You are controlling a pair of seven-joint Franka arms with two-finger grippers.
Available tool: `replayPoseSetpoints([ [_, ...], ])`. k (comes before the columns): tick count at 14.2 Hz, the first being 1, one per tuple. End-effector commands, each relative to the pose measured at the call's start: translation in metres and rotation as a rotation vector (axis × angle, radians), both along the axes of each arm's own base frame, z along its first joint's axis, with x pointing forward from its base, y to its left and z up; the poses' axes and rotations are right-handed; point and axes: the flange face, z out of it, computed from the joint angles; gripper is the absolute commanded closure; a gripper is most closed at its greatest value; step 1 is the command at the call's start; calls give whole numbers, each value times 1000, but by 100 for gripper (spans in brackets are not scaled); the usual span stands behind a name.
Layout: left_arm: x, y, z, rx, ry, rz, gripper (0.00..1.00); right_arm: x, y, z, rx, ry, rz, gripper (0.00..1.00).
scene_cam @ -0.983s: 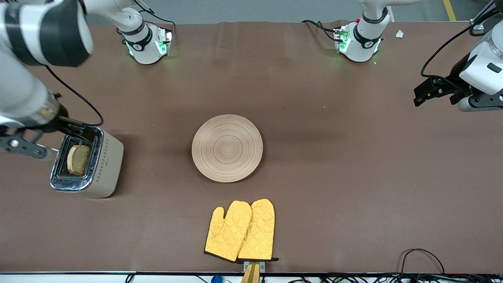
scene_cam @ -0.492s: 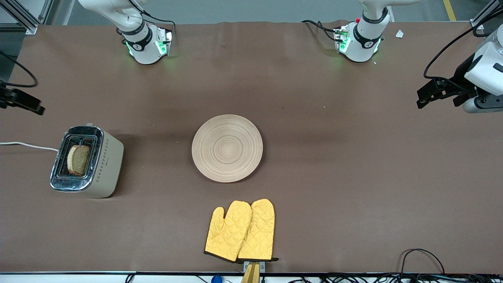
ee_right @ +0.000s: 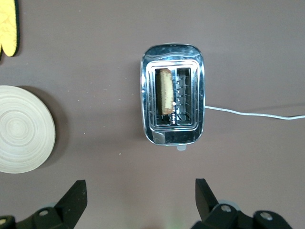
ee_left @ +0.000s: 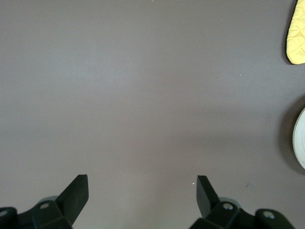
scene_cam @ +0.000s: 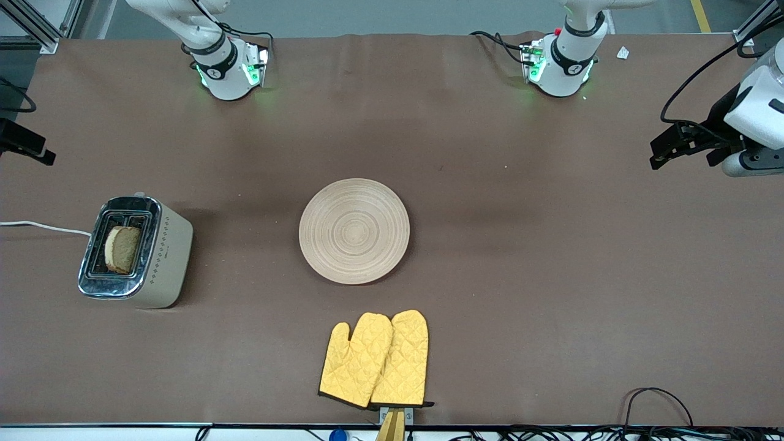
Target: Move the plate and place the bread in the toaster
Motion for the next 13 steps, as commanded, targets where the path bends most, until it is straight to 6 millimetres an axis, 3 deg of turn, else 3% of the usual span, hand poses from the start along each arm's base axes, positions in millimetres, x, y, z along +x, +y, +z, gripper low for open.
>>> replayPoseSetpoints([
  [1,4,2,5,22,-11,-9,0,-9,11,2,13,-10,21,0],
  [13,4,1,7,22,-16,-10,0,-16,12,8,6,-3,23,0],
])
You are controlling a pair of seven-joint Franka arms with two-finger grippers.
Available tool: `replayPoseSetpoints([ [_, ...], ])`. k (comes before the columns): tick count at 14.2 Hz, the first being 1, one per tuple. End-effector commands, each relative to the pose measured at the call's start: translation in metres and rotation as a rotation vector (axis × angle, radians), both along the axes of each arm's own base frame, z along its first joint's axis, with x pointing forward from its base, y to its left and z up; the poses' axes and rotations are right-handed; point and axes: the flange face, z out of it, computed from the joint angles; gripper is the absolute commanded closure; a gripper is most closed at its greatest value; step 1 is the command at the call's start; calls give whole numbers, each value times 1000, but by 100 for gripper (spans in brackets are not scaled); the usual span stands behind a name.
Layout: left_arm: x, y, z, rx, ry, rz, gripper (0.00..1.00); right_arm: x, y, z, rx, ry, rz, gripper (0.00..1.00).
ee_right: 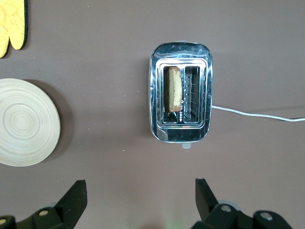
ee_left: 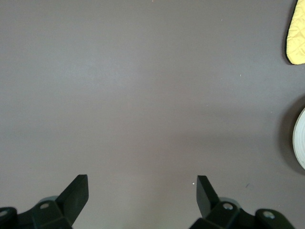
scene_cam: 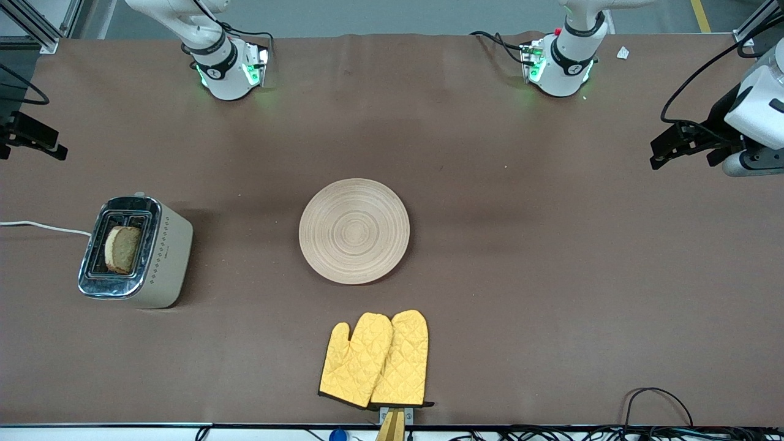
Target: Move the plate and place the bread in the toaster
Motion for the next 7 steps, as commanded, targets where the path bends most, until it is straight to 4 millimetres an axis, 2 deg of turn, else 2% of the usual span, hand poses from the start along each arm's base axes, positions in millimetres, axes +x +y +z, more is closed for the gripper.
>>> replayPoseSetpoints([
  [1,4,1,7,22,-15,-10,0,-11,2,4,4,-10,4,0],
  [7,8,1,0,22,-3,-11,0,-12,-6,5,4,-11,-8,0],
])
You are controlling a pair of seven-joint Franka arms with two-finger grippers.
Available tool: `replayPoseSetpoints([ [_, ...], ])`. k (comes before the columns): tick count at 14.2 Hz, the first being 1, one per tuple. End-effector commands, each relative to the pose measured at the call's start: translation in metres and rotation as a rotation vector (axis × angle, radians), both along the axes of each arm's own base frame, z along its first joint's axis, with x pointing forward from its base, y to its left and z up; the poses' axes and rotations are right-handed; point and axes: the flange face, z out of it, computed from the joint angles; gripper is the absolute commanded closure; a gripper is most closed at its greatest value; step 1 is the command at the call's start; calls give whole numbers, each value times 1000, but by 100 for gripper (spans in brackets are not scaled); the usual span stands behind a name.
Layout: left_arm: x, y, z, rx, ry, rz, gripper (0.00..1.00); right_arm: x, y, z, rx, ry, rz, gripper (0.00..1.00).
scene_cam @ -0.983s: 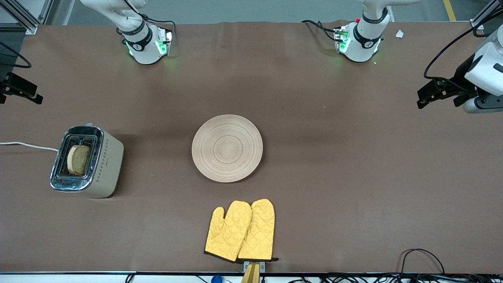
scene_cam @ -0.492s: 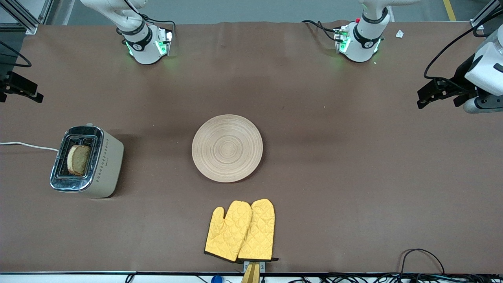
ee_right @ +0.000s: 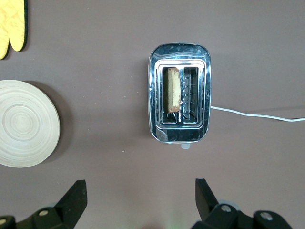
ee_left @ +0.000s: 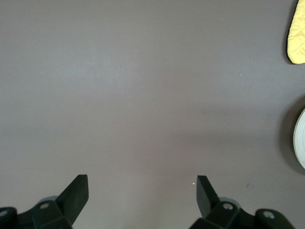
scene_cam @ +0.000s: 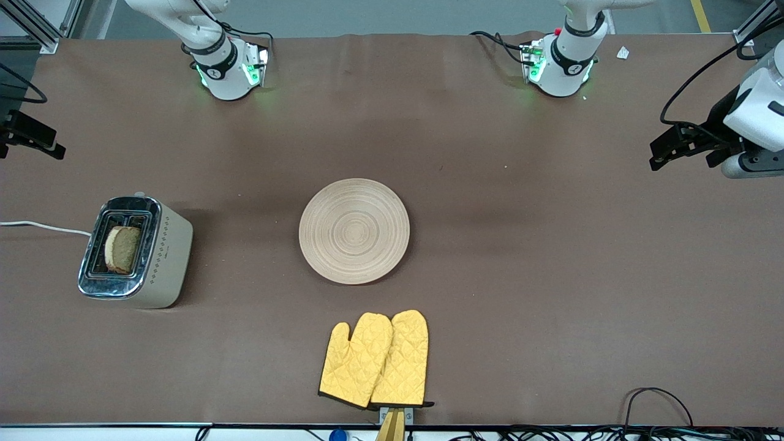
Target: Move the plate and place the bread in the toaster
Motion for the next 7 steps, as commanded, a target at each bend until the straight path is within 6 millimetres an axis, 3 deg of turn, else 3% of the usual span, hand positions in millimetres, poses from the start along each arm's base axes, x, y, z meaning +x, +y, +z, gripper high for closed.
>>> replayPoseSetpoints([
  [1,5,0,4,22,-11,-12,0,-11,-2,3,4,-6,-2,0],
  [7,2,-5,6,23,-6,-23,0,-11,-1,2,5,2,-2,0],
])
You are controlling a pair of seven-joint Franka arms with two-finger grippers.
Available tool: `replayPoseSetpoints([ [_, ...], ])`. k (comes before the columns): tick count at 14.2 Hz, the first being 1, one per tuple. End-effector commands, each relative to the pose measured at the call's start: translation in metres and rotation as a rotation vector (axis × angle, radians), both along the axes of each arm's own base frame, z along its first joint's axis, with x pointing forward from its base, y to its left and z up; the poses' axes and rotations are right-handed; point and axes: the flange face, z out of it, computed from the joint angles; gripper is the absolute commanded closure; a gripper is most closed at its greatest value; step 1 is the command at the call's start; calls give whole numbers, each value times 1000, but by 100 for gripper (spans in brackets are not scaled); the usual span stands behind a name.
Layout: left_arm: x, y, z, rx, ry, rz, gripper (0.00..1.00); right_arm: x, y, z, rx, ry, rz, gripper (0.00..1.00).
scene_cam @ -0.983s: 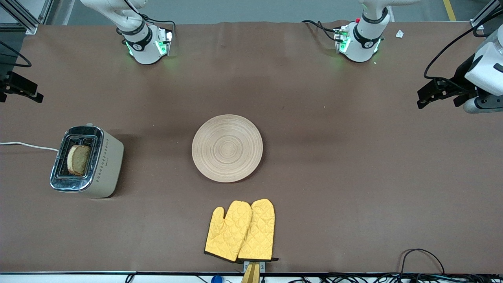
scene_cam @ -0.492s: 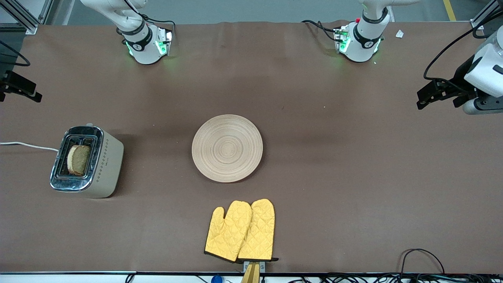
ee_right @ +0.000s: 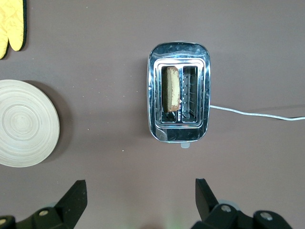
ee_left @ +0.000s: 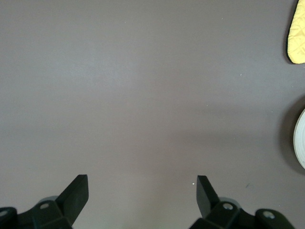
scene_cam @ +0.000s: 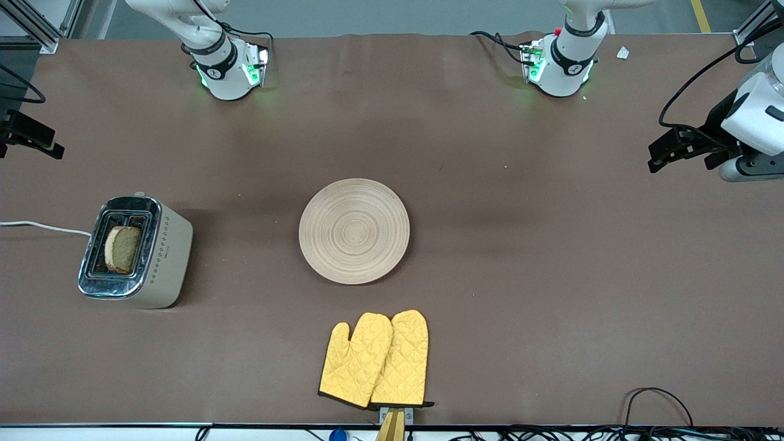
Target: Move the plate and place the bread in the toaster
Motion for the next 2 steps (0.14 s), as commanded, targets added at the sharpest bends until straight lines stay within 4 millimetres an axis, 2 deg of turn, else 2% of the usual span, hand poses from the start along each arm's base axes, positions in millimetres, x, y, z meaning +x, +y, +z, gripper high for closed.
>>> replayPoseSetpoints([
  [1,-1,-6,6,25,-2,-25,0,-12,0,2,5,0,0,0],
  [2,-1,-5,6,26,1,-23,0,-11,0,1,5,0,0,0],
])
